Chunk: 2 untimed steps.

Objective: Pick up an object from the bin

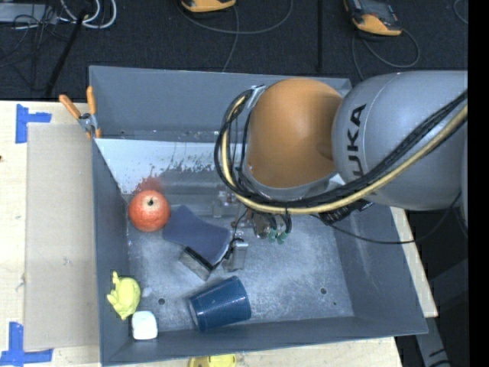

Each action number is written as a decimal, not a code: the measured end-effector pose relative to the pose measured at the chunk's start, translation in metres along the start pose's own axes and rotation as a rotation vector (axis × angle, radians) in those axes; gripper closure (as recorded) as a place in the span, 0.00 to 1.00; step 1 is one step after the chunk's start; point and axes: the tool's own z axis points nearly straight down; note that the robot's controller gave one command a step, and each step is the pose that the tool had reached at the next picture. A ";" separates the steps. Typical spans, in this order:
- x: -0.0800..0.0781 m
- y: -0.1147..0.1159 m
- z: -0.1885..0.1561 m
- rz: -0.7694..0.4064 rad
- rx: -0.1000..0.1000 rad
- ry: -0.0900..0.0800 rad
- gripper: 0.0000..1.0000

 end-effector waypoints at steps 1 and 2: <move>-0.001 0.000 -0.005 0.003 -0.001 -0.008 0.00; -0.009 0.011 0.048 -0.033 -0.003 -0.015 0.00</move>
Offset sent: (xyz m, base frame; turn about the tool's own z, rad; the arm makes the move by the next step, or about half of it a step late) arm 0.0139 0.0253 -0.1248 -0.0840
